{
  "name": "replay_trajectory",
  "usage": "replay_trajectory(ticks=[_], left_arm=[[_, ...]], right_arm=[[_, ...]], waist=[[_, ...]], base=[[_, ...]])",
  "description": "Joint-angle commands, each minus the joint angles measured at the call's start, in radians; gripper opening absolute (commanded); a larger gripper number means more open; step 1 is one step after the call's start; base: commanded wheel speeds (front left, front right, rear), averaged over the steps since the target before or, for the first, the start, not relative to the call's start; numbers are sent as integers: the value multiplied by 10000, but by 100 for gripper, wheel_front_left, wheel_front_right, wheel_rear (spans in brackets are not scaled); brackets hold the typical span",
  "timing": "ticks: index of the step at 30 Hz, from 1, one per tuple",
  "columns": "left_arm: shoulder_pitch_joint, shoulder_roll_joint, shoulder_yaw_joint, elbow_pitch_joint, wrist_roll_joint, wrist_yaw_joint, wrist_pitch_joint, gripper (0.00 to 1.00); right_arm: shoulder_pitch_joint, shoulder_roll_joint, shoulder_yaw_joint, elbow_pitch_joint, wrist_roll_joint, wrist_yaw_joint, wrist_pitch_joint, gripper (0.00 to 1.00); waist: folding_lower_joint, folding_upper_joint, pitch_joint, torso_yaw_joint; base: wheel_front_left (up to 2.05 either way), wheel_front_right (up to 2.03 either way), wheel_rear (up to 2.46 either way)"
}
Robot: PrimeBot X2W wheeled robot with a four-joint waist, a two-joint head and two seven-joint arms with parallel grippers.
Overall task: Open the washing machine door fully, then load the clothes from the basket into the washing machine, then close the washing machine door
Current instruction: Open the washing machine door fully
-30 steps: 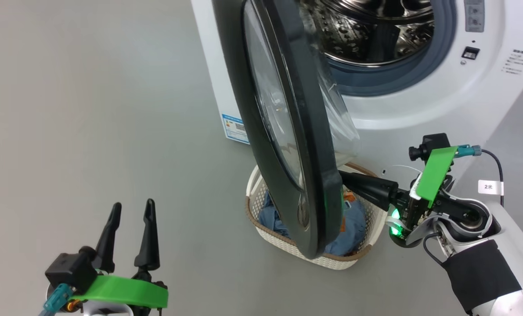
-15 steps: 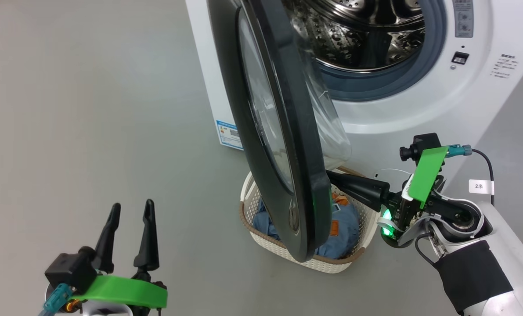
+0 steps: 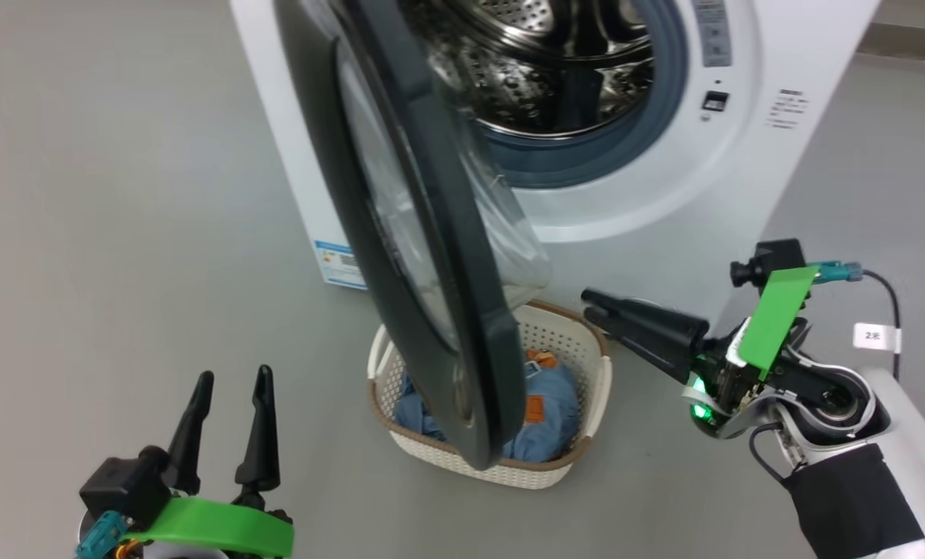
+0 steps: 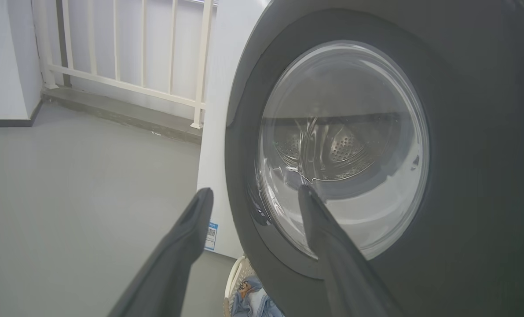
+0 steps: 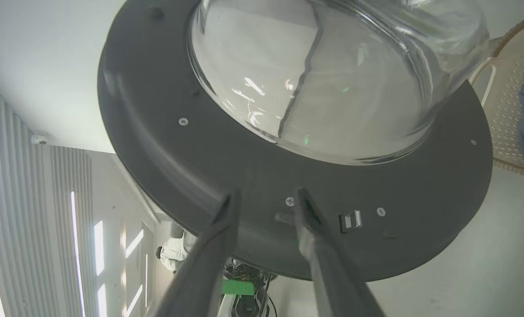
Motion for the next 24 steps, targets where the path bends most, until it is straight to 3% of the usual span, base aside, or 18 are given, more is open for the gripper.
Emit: replay_trajectory(ticks=[1, 15, 24], left_arm=[[-64, 171, 262, -272, -109, 89, -22, 100], [48, 225, 229, -374, -166, 185, -49, 100], [185, 257, 223, -421, -206, 237, -76, 100]], right_arm=[[76, -119, 10, -551, -192, 46, -238, 100], [1173, -651, 143, -2511, -2497, 46, -3330, 100], [2295, -1249, 688, -3488, -4339, 46, -6655, 100]], waist=[[0, 0, -112, -539], [0, 0, -284, -1803], [0, 0, -407, -2274]], base=[[0, 0, 0], [0, 0, 0], [0, 0, 0]])
